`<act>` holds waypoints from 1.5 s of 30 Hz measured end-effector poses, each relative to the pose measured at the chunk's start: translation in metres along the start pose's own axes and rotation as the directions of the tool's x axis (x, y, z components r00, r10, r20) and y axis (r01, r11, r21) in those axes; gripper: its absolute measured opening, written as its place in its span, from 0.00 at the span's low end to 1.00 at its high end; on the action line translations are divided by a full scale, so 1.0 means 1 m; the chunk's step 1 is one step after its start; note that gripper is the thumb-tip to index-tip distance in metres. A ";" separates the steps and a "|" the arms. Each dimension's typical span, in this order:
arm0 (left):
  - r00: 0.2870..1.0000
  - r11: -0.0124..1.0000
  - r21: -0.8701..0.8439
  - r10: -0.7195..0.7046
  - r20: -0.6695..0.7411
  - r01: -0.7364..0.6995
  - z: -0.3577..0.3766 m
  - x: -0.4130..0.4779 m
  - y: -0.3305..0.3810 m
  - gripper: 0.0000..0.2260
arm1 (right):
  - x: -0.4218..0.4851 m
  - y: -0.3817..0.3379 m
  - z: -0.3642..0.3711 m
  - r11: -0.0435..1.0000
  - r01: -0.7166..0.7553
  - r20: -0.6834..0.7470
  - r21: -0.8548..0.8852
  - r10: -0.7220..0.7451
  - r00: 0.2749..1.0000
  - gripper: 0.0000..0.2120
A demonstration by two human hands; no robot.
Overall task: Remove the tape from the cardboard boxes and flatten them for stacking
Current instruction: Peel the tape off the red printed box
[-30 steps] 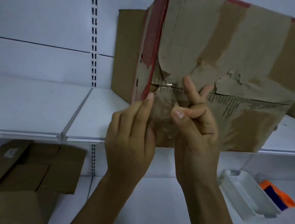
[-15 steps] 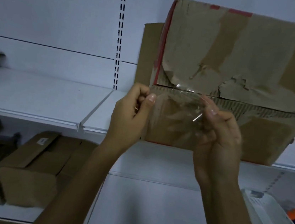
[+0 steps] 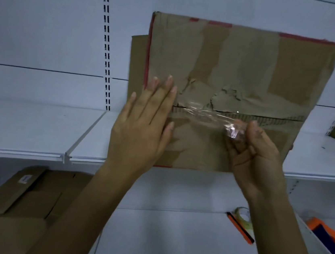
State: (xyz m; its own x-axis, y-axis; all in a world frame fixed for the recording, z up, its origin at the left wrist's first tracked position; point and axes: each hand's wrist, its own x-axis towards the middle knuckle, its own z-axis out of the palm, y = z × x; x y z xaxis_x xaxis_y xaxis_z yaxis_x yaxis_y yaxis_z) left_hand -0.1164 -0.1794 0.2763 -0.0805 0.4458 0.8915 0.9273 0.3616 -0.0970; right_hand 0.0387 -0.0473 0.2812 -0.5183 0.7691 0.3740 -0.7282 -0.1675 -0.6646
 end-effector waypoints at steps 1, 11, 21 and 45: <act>1.000 0.999 0.032 0.012 -0.001 -0.012 0.001 0.000 -0.002 0.25 | 0.001 -0.008 -0.010 1.000 0.002 -0.034 0.004 -0.002 0.999 0.05; 0.999 0.978 0.207 -0.029 -0.012 0.031 0.010 0.000 0.003 0.25 | -0.009 -0.042 -0.094 0.969 -0.044 -0.342 0.243 0.129 0.931 0.16; 0.972 0.957 0.178 -0.235 0.015 0.229 0.031 -0.020 0.037 0.32 | -0.064 0.049 -0.127 0.943 -0.326 -0.645 -0.059 0.213 0.733 0.10; 0.893 0.821 -0.366 0.348 -0.285 -0.437 -0.010 0.043 0.110 0.24 | 0.002 -0.024 -0.049 0.790 0.423 -0.041 -0.443 -0.490 0.871 0.09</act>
State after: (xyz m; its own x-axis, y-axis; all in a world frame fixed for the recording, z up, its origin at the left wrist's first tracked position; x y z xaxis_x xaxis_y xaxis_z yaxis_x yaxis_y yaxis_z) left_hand -0.0146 -0.1286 0.3087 0.3554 0.2904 0.8885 0.9307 -0.1979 -0.3077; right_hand 0.0769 -0.0115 0.2662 -0.0764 0.7773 0.6245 -0.5964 0.4663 -0.6533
